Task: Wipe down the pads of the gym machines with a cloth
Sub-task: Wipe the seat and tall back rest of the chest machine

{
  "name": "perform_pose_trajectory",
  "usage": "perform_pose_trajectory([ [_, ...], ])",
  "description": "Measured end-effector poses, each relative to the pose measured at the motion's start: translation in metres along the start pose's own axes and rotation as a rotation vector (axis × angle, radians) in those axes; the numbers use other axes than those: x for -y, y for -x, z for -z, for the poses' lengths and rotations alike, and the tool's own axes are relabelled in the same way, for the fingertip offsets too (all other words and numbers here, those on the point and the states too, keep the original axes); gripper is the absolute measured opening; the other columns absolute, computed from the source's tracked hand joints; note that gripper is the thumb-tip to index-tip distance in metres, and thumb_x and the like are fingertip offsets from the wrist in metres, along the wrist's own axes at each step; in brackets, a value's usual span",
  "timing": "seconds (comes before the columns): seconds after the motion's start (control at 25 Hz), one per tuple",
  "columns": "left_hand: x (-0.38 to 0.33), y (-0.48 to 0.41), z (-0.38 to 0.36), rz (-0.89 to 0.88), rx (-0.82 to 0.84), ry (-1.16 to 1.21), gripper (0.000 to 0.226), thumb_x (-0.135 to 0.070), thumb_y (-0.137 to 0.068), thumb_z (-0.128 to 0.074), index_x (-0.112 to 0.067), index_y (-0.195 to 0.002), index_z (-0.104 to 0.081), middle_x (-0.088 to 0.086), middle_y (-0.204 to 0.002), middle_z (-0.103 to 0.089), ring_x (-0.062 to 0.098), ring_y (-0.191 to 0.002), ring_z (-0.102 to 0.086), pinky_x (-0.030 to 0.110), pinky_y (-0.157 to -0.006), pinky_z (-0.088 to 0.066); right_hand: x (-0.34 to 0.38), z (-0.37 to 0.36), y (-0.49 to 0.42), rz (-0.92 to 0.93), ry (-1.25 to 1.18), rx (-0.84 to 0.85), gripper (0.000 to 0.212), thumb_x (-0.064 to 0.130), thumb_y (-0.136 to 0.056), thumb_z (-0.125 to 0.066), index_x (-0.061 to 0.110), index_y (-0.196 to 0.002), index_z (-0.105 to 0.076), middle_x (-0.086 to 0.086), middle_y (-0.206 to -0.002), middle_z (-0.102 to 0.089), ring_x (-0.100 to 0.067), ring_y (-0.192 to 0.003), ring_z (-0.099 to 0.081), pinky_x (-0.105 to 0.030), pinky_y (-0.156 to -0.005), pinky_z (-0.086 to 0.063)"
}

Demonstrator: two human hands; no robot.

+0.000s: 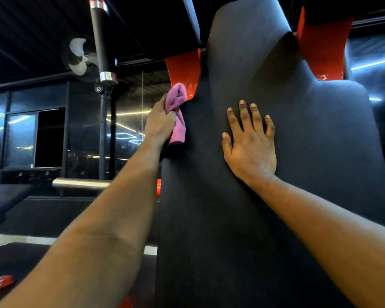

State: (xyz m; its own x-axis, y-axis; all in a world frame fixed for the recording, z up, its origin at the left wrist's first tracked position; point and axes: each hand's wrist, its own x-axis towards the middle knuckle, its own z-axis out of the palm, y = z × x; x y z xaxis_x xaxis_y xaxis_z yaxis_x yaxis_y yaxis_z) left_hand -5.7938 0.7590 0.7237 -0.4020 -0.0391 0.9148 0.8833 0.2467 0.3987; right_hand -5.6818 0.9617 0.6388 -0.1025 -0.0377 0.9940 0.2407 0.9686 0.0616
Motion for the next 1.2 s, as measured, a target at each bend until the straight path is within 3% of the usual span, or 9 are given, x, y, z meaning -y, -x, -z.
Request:
perform_pose_trajectory([
  [0.08,-0.013,-0.004,-0.005,0.052,-0.011,-0.239,0.049,-0.031,-0.088,-0.049,-0.045,-0.135,-0.051,-0.002,-0.128,-0.066,0.024,-0.116,-0.061,0.040,-0.100,-0.048,0.001,0.000,0.000,0.000,0.008,0.007,0.060,0.044,-0.105,-0.031,0.018,-0.159,-0.028,-0.010,-0.167,-0.021,-0.031,-0.155,-0.015,-0.056,-0.123,-0.015],
  [0.24,-0.036,-0.017,-0.012,-0.184,0.133,-0.484,0.055,-0.027,-0.081,-0.044,-0.029,-0.135,-0.050,0.013,-0.126,-0.062,0.038,-0.116,-0.055,0.048,-0.097,-0.045,0.001,-0.001,-0.001,-0.002,0.020,0.021,0.060,0.044,-0.105,-0.029,0.018,-0.159,-0.026,-0.010,-0.168,-0.018,-0.031,-0.155,-0.013,-0.056,-0.124,-0.014],
  [0.32,-0.027,-0.022,-0.002,-0.221,0.197,-0.429,0.055,-0.028,-0.081,-0.047,-0.028,-0.136,-0.050,0.011,-0.124,-0.064,0.034,-0.115,-0.056,0.041,-0.096,-0.046,0.001,-0.002,-0.001,-0.009,0.032,0.007,0.060,0.045,-0.105,-0.029,0.019,-0.159,-0.025,-0.010,-0.168,-0.018,-0.031,-0.155,-0.013,-0.056,-0.124,-0.015],
  [0.44,-0.023,-0.037,0.003,-0.119,0.261,-0.335,0.053,-0.016,-0.086,-0.052,-0.035,-0.135,-0.056,-0.001,-0.121,-0.066,0.020,-0.112,-0.060,0.024,-0.090,-0.043,0.001,-0.002,0.000,-0.006,0.027,0.002,0.060,0.044,-0.105,-0.030,0.019,-0.159,-0.025,-0.010,-0.167,-0.019,-0.031,-0.155,-0.014,-0.056,-0.124,-0.015],
  [0.6,-0.037,-0.045,-0.014,-0.098,0.186,-0.369,0.051,-0.024,-0.075,-0.042,-0.038,-0.120,-0.059,0.009,-0.117,-0.068,0.034,-0.111,-0.061,0.046,-0.097,-0.049,0.001,-0.004,0.000,-0.004,0.021,0.006,0.060,0.044,-0.105,-0.029,0.019,-0.159,-0.025,-0.009,-0.168,-0.018,-0.030,-0.155,-0.012,-0.056,-0.124,-0.014],
  [0.76,0.009,-0.011,-0.005,-0.179,0.130,0.030,0.064,-0.010,-0.071,-0.054,-0.043,-0.124,-0.064,-0.001,-0.121,-0.068,0.018,-0.116,-0.062,0.043,-0.106,-0.046,0.000,-0.004,0.001,-0.004,0.015,-0.014,0.059,0.044,-0.105,-0.032,0.019,-0.159,-0.027,-0.009,-0.167,-0.021,-0.030,-0.155,-0.015,-0.056,-0.124,-0.016],
  [0.92,0.013,0.000,-0.005,-0.060,0.028,0.150,0.065,-0.014,-0.070,-0.051,-0.041,-0.128,-0.061,-0.011,-0.123,-0.068,0.010,-0.118,-0.062,0.042,-0.108,-0.045,0.001,-0.004,0.000,-0.007,-0.006,-0.012,0.059,0.044,-0.105,-0.032,0.019,-0.159,-0.027,-0.009,-0.167,-0.021,-0.030,-0.155,-0.015,-0.055,-0.124,-0.015],
  [1.08,0.019,0.050,0.001,0.041,-0.067,0.129,0.060,-0.012,-0.081,-0.053,-0.042,-0.132,-0.057,-0.010,-0.123,-0.068,0.007,-0.113,-0.061,0.026,-0.098,-0.046,0.000,-0.003,0.000,-0.008,-0.038,0.002,0.060,0.044,-0.104,-0.033,0.019,-0.158,-0.029,-0.009,-0.167,-0.023,-0.029,-0.154,-0.017,-0.054,-0.124,-0.017],
  [1.2,0.029,0.117,0.010,0.147,-0.073,0.070,0.060,-0.001,-0.089,-0.052,-0.035,-0.138,-0.053,-0.001,-0.115,-0.067,0.014,-0.102,-0.059,0.022,-0.082,-0.041,0.000,0.007,-0.001,-0.020,-0.095,0.063,0.060,0.044,-0.103,-0.037,0.022,-0.158,-0.029,-0.005,-0.167,-0.023,-0.026,-0.155,-0.017,-0.051,-0.124,-0.018],
])
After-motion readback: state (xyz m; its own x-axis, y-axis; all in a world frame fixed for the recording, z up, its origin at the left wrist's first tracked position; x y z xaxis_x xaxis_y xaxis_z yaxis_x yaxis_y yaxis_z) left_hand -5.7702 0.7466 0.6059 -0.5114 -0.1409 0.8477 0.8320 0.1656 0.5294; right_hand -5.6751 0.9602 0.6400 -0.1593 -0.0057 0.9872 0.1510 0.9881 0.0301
